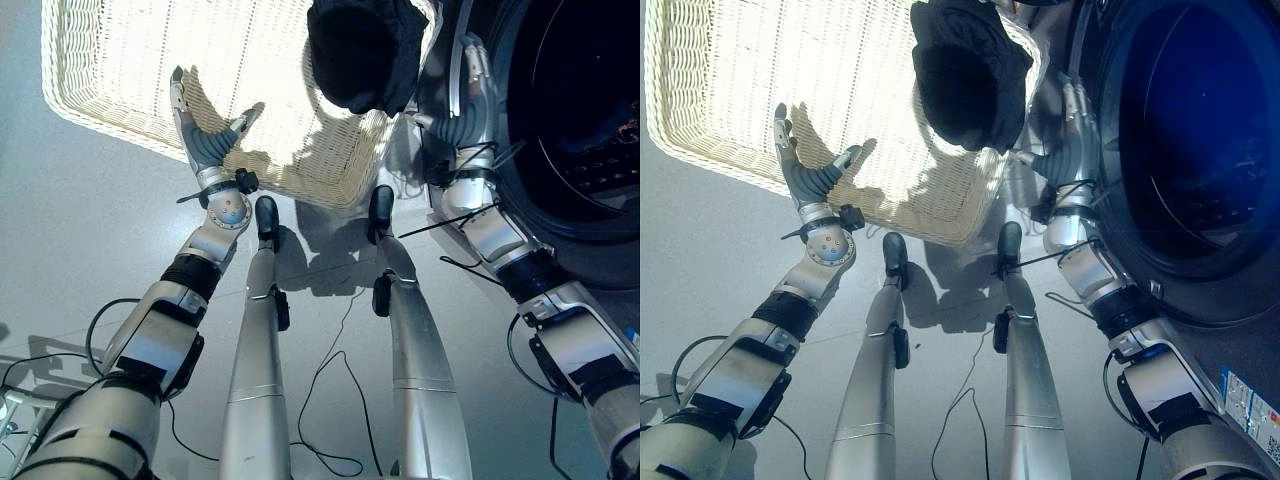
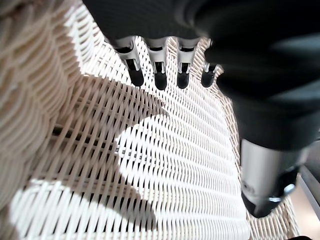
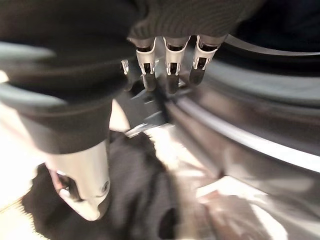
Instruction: Put the clothes into the washing machine.
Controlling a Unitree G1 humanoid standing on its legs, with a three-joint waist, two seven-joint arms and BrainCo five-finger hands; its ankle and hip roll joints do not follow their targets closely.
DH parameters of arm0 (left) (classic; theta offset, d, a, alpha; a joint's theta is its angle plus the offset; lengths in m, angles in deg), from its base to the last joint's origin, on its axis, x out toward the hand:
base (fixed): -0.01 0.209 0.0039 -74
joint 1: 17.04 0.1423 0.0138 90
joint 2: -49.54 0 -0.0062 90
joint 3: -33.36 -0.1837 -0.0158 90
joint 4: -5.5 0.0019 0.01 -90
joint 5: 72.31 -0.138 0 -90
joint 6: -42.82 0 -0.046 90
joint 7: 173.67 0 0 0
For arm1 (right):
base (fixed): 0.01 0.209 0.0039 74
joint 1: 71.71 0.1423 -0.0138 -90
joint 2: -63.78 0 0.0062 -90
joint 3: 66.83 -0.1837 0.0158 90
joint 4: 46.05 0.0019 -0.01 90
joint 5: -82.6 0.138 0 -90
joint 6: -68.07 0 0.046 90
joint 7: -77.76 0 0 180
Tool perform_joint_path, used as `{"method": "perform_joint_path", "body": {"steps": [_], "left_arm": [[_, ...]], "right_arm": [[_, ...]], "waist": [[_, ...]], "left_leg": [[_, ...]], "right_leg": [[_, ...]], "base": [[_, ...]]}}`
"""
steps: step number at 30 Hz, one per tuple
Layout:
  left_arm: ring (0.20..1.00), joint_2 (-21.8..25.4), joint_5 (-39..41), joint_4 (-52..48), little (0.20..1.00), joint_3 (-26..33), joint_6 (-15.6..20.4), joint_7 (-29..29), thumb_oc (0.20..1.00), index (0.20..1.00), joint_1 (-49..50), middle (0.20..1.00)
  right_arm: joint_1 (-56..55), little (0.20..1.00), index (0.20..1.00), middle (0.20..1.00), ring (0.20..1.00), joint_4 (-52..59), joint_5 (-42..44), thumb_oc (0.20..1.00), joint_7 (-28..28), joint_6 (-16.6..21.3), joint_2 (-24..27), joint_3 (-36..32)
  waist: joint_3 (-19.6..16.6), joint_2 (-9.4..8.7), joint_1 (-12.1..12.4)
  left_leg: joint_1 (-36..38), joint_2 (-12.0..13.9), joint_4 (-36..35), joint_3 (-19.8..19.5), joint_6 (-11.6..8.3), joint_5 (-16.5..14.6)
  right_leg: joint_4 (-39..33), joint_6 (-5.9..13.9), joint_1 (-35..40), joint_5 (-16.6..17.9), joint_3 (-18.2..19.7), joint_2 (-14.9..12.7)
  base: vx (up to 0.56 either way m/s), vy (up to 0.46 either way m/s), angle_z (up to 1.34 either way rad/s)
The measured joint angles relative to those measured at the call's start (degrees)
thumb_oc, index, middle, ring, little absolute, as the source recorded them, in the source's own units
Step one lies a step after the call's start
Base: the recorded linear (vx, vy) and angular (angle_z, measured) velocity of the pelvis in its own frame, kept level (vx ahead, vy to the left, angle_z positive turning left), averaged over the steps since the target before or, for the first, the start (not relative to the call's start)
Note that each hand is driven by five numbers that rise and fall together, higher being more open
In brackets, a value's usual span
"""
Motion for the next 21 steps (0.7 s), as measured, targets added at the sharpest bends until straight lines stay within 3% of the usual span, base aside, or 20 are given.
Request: {"method": "perform_joint_path", "body": {"steps": [13,18,21], "left_arm": [[1.000,-0.7,1.3,2.6,1.000,-1.5,0.0,-0.9,1.000,1.000,-2.1,1.000],[1.000,-1.2,1.8,3.6,1.000,-1.7,0.2,-1.7,1.000,1.000,-3.5,1.000],[1.000,-1.5,2.4,4.4,1.000,-2.5,0.9,-2.6,1.000,1.000,-4.6,1.000]], "right_arm": [[12.5,1.000,1.000,1.000,1.000,-9.3,-0.9,1.000,0.5,-4.7,-1.3,9.1],[17.0,1.000,1.000,1.000,1.000,-16.1,-0.7,1.000,1.3,-8.2,-2.0,12.1],[19.3,1.000,1.000,1.000,1.000,-21.2,2.1,1.000,1.0,-12.3,-1.8,14.1]], "waist": [[-0.1,0.12,2.9],[-0.1,0.21,3.8],[-0.1,0.26,4.9]], "left_leg": [[0.5,0.0,0.0,-1.2,-0.81,0.9],[0.4,-0.3,-0.1,-2.3,-1.06,1.2],[0.2,-0.3,-0.1,-2.6,-1.13,1.2]], "right_leg": [[3.0,-0.65,-0.3,-1.2,-1.0,-0.3],[3.8,-0.90,-0.3,-1.9,-1.8,-0.6],[4.2,-1.02,-0.4,-2.1,-2.4,-0.8]], "base": [[0.00,-0.012,0.04],[0.01,-0.008,0.05],[0.01,-0.008,0.04]]}}
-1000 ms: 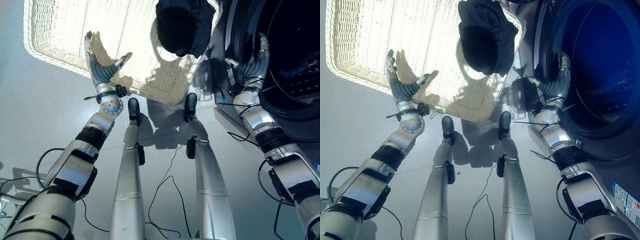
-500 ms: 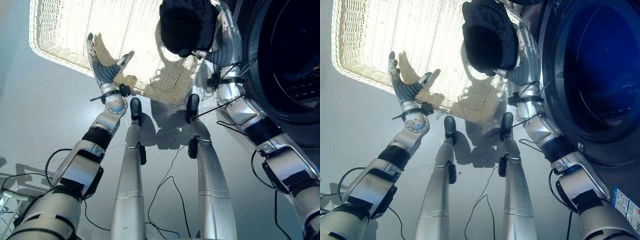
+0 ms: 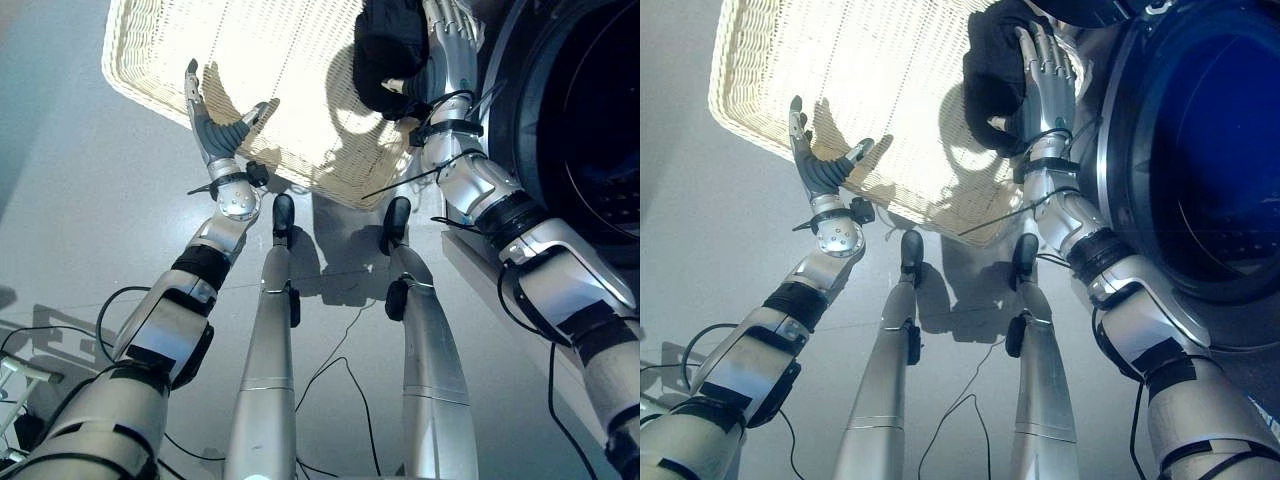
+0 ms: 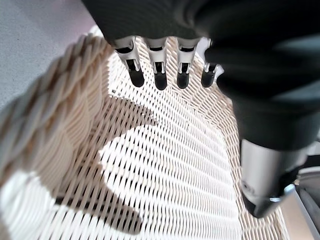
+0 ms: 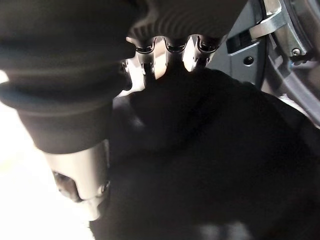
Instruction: Put the clothes into the washing machine.
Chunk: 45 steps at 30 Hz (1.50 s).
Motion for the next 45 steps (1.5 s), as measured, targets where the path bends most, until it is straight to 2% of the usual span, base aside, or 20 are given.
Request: {"method": "perform_joint_path", "body": {"steps": [5,11,19,27,28,33,45], "left_arm": [[1.000,-0.1,0.4,0.5,1.000,-1.7,0.9,-0.6,1.000,1.000,-1.3,1.000],[1.000,0.0,1.4,0.5,1.000,-3.2,1.1,-0.7,1.000,1.000,-1.6,1.000],[1.000,-0.1,1.4,0.5,1.000,-3.6,1.4,-0.8,1.000,1.000,-1.3,1.000],[1.000,-0.1,1.4,0.4,1.000,-3.6,1.4,-0.8,1.000,1.000,-1.7,1.000],[1.000,-0.1,1.4,0.4,1.000,-3.6,1.4,-0.8,1.000,1.000,-1.7,1.000],[1.000,-0.2,1.4,0.4,1.000,-3.6,1.5,-0.7,1.000,1.000,-1.8,1.000],[1.000,-0.4,1.0,0.3,1.000,-3.6,1.8,-0.1,1.000,1.000,-1.9,1.000]], "right_arm": [[3.1,1.000,1.000,1.000,1.000,-7.6,1.7,1.000,-2.3,-3.4,-0.2,2.0],[4.8,1.000,1.000,1.000,1.000,-10.4,1.7,1.000,-4.2,-5.6,-0.2,3.8],[5.7,1.000,1.000,1.000,1.000,-11.5,-0.1,1.000,-8.7,-6.1,0.0,3.9],[5.6,1.000,1.000,1.000,1.000,-12.1,-3.8,1.000,-8.8,-6.1,0.1,4.3],[5.6,0.200,0.200,0.200,0.200,-12.4,-5.6,0.200,-8.8,-6.0,0.1,4.6],[5.6,0.200,0.200,0.200,0.200,-13.4,-8.7,0.200,-9.8,-4.5,0.2,6.0],[4.7,0.200,0.200,0.200,0.200,-13.1,-8.7,0.200,-3.2,-2.0,0.2,6.0]], "waist": [[0.0,0.03,0.7],[-0.1,0.17,1.2],[-0.2,0.28,1.2],[-0.2,0.34,1.1],[-0.2,0.36,1.1],[-0.2,0.40,1.2],[-0.2,0.41,1.3]], "left_leg": [[-0.6,-0.1,0.0,-0.6,-0.01,0.1],[-0.6,-0.2,0.0,-1.0,-0.11,0.4],[-0.6,-0.3,0.0,-1.4,-0.36,0.6],[-1.0,-0.3,0.1,-1.4,-0.26,0.8],[-1.1,-0.3,0.1,-1.4,-0.28,0.8],[-1.2,-0.3,0.0,-1.4,-0.31,0.9],[-1.5,-0.4,-0.3,-1.4,-0.32,1.1]], "right_leg": [[0.0,-0.07,-0.2,-0.1,-0.7,-0.2],[0.2,-0.06,-0.1,-0.2,-0.9,-0.3],[1.2,-0.21,-0.3,-0.3,-1.0,-0.4],[1.2,-0.20,-0.6,-0.3,-1.1,-0.4],[1.2,-0.21,-0.6,-0.3,-1.1,-0.4],[1.4,-0.24,-1.0,-0.3,-1.1,-0.4],[1.5,-0.20,-1.5,-0.4,-1.1,-0.6]], "base": [[0.01,-0.005,0.04],[0.00,0.000,0.00],[0.01,0.001,0.02],[0.00,0.000,0.00],[0.00,0.000,0.00],[0.00,0.000,0.00],[0.00,0.000,0.00]]}}
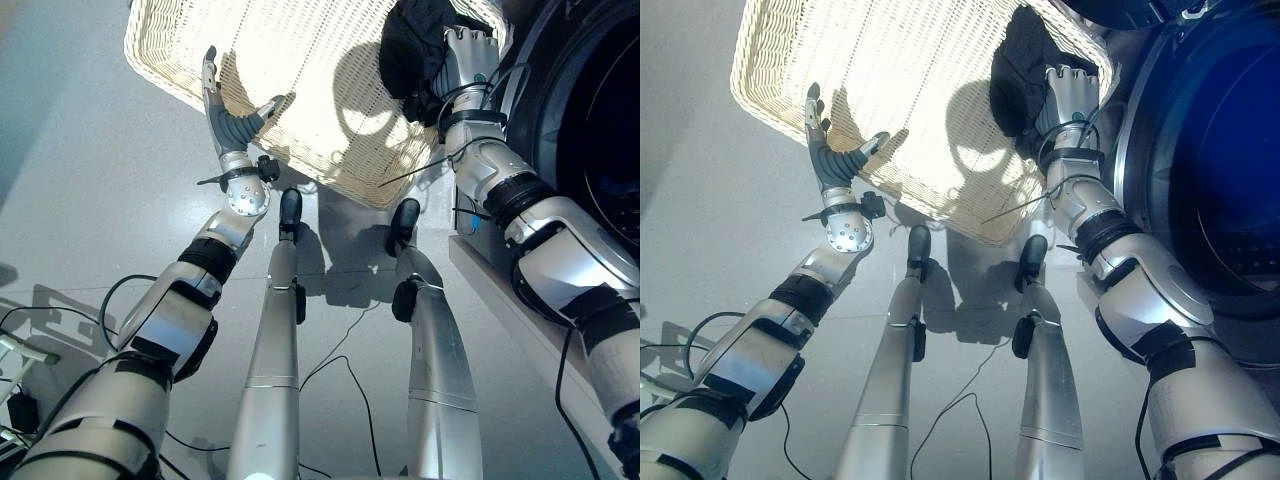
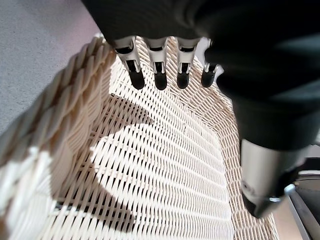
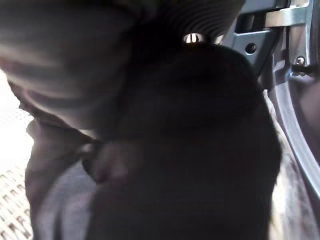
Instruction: Put the clothes into the washing machine.
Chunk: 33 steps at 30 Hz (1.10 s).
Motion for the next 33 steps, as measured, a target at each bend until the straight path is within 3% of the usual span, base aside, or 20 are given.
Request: {"method": "perform_joint_path", "body": {"steps": [10,13,19,21,26,33], "left_arm": [[1.000,-0.3,-0.1,-0.8,1.000,0.0,0.1,0.6,1.000,1.000,0.0,1.000],[1.000,-0.4,-0.1,-1.5,1.000,0.1,0.1,0.6,1.000,1.000,0.0,1.000],[1.000,-0.7,-0.2,-4.1,1.000,0.5,0.4,0.7,1.000,1.000,2.4,1.000],[1.000,-0.7,-0.4,-5.3,1.000,1.6,1.1,1.0,1.000,1.000,3.7,1.000],[1.000,-0.1,-0.5,-5.9,1.000,2.8,1.2,1.7,1.000,1.000,4.9,1.000],[1.000,0.8,-0.3,-5.2,1.000,4.8,1.3,2.2,1.000,1.000,6.2,1.000]], "right_arm": [[-1.3,0.200,0.200,0.200,0.200,1.3,0.4,0.200,3.5,1.7,0.4,-0.8],[-2.4,0.200,0.200,0.200,0.200,4.6,6.2,0.200,4.5,3.3,0.9,-2.9],[-13.0,0.200,0.200,0.200,0.200,17.0,27.6,0.200,4.4,11.3,-1.2,-17.8],[-17.8,0.200,0.200,0.200,0.200,21.1,35.2,0.200,3.4,17.2,-3.0,-22.8],[-24.2,0.200,0.200,0.200,0.200,24.1,50.4,0.200,1.2,26.5,-4.9,-31.4],[-29.5,0.200,0.200,0.200,0.200,18.5,58.9,0.200,5.0,33.4,-4.0,-36.4]], "waist": [[0.0,0.00,-0.1],[0.0,0.03,-0.1],[0.1,0.09,-0.4],[0.1,0.09,-1.0],[0.1,0.06,-2.9],[0.1,0.00,-5.1]], "left_leg": [[-0.6,-0.1,-0.2,0.0,0.01,0.0],[-1.0,-0.1,-0.2,0.0,0.03,0.0],[-1.0,-0.2,-0.4,0.1,0.01,0.0],[-0.9,-0.3,-0.5,0.2,0.01,0.0],[-0.9,-0.4,-0.4,0.6,0.20,-0.2],[-0.9,0.4,-0.1,1.9,0.49,-0.9]], "right_leg": [[0.0,-0.01,-0.7,-0.1,0.0,-0.1],[0.0,-0.01,-1.1,-0.1,0.0,-0.1],[0.5,0.00,-1.4,-0.7,0.2,-0.2],[0.5,0.01,-1.6,-0.7,0.3,-0.2],[0.3,0.08,-1.6,-0.7,0.8,-0.3],[-2.4,0.43,-1.0,0.7,1.9,0.9]], "base": [[0.00,0.000,0.00],[0.00,0.000,0.00],[0.00,0.028,0.01],[0.01,0.058,-0.01],[0.00,0.040,-0.01],[0.00,0.010,-0.11]]}}
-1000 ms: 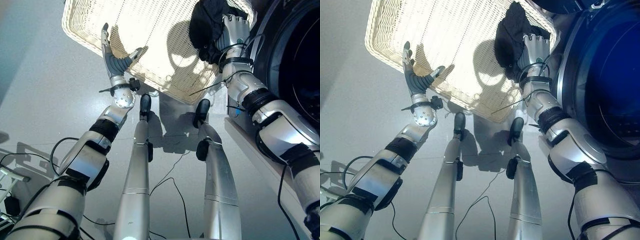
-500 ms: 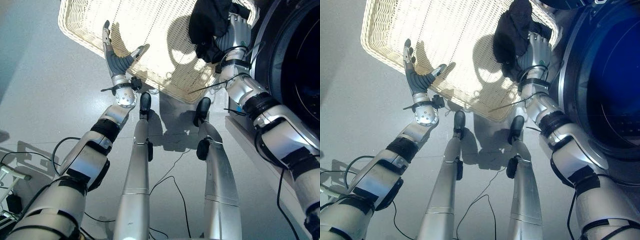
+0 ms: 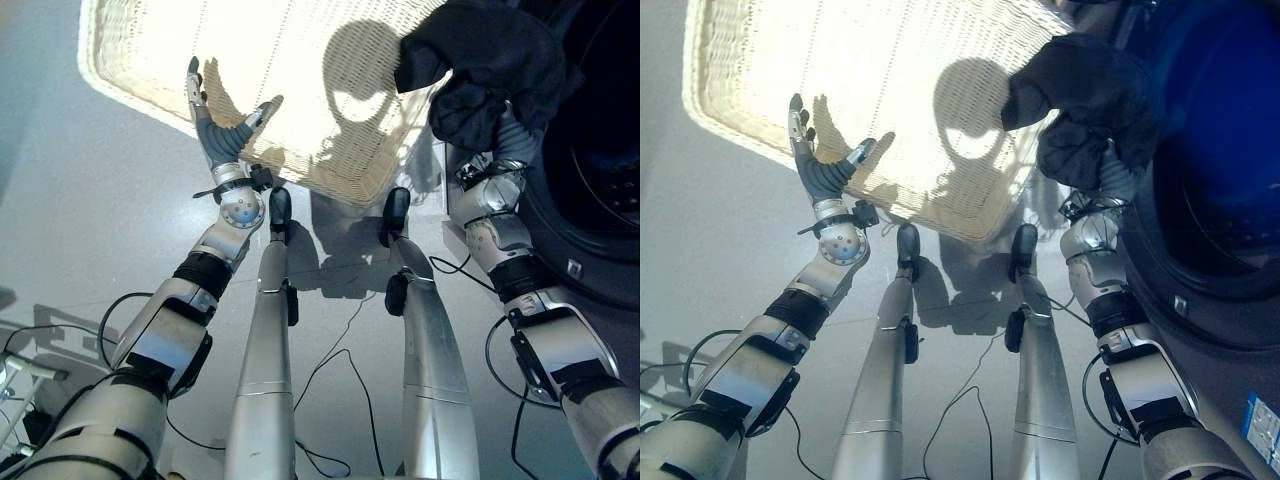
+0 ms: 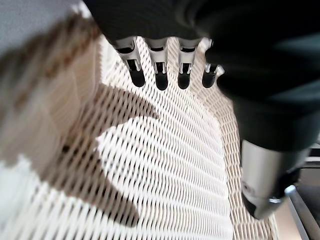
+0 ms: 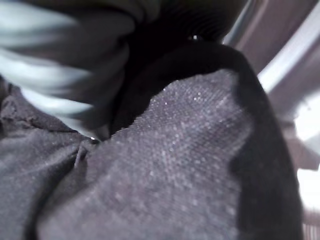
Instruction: Put the clothes into the washing machine.
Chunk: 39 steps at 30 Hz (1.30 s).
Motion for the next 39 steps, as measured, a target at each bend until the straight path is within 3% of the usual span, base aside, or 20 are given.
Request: {"method": "perform_joint_path", "body": {"steps": [8,13,21,25,26,27,28,29,35,39], "left_arm": [[1.000,1.5,0.5,3.0,1.000,0.0,1.2,-0.4,1.000,1.000,-0.4,1.000],[1.000,2.0,0.8,4.3,1.000,0.0,2.4,-1.4,1.000,1.000,-0.7,1.000],[1.000,2.9,2.8,6.2,1.000,-0.5,3.4,-3.6,1.000,1.000,-2.1,1.000],[1.000,5.2,2.9,3.7,1.000,-2.5,4.4,-4.3,1.000,1.000,-0.1,1.000],[1.000,5.6,2.9,3.0,1.000,-2.5,4.5,-4.3,1.000,1.000,0.5,1.000],[1.000,6.6,2.9,1.4,1.000,-2.5,4.6,-4.2,1.000,1.000,1.6,1.000],[1.000,7.8,3.0,0.7,1.000,-2.3,4.6,-4.3,1.000,1.000,2.2,1.000],[1.000,8.3,3.0,0.4,1.000,-2.3,4.6,-4.3,1.000,1.000,2.4,1.000],[1.000,11.9,5.6,0.6,1.000,-2.2,4.3,-6.2,1.000,1.000,2.1,1.000],[1.000,12.1,6.0,3.3,1.000,-2.2,4.1,-8.6,1.000,1.000,0.4,1.000]], "right_arm": [[3.9,0.200,0.200,0.200,0.200,-6.7,0.7,0.200,13.7,3.8,4.8,-1.9],[6.0,0.200,0.200,0.200,0.200,-12.0,2.3,0.200,14.0,4.0,6.2,-2.4],[10.4,0.200,0.200,0.200,0.200,-22.7,11.0,0.200,9.6,3.0,7.3,-2.4],[13.5,0.200,0.200,0.200,0.200,-24.3,15.7,0.200,12.5,4.4,14.4,-2.2],[13.5,0.275,0.275,0.275,0.275,-24.1,15.8,0.275,13.1,5.2,15.6,-2.2],[13.6,0.743,0.743,0.743,0.743,-23.3,15.5,0.743,15.9,6.8,19.0,-2.5],[13.8,0.837,0.837,0.837,0.837,-21.3,15.5,0.837,18.8,8.6,20.1,-3.7],[13.7,1.000,1.000,1.000,1.000,-20.6,15.3,1.000,20.0,8.9,20.2,-4.0],[13.7,1.000,1.000,1.000,1.000,-20.0,15.5,1.000,21.9,8.8,21.4,-4.2],[14.3,1.000,1.000,1.000,1.000,-23.0,16.7,1.000,19.0,6.9,21.4,-4.1]], "waist": [[0.0,-0.01,-1.1],[0.0,-0.01,-1.1],[0.0,-0.01,0.4],[0.0,-0.01,1.2],[0.0,-0.01,1.4],[0.0,-0.01,1.7],[0.0,-0.03,1.7],[0.0,-0.04,1.8],[0.1,-0.24,1.7],[0.3,-0.59,1.7]], "left_leg": [[0.0,0.9,0.2,0.2,-0.22,-0.2],[0.1,1.1,0.2,0.1,-0.25,-0.2],[0.3,1.1,0.5,0.0,-0.26,-0.2],[0.2,1.2,0.7,-0.2,-0.26,-0.2],[0.2,1.3,0.7,-0.3,-0.26,-0.2],[0.3,1.3,0.7,-0.4,-0.25,-0.2],[0.3,1.4,0.7,-0.3,-0.10,-0.3],[0.3,1.3,0.7,-0.2,-0.05,-0.3],[0.8,1.1,1.2,-0.2,0.53,-0.6],[0.9,0.9,1.6,-0.4,0.70,-0.7]], "right_leg": [[-1.3,-0.32,0.5,0.9,-0.1,0.9],[-2.1,-0.34,0.9,1.3,-0.1,1.1],[-2.1,-0.41,1.2,1.5,-0.1,1.1],[-3.2,-0.35,1.8,2.2,-0.2,1.4],[-3.6,-0.32,2.0,2.4,-0.2,1.5],[-4.7,-0.25,2.6,3.0,-0.3,1.7],[-5.5,-0.15,3.0,3.4,-0.3,1.7],[-5.7,-0.09,3.0,3.6,-0.2,1.7],[-8.1,0.16,5.0,5.3,-0.1,1.7],[-8.2,0.24,5.5,5.4,-0.3,1.5]], "base": [[-0.01,-0.014,-0.05],[0.00,-0.009,-0.01],[0.01,-0.013,0.00],[-0.01,-0.027,-0.02],[-0.04,-0.002,-0.04],[-0.03,0.010,-0.05],[-0.03,0.013,-0.06],[-0.01,0.006,-0.06],[0.00,-0.004,-0.01],[0.01,-0.020,0.00]]}}
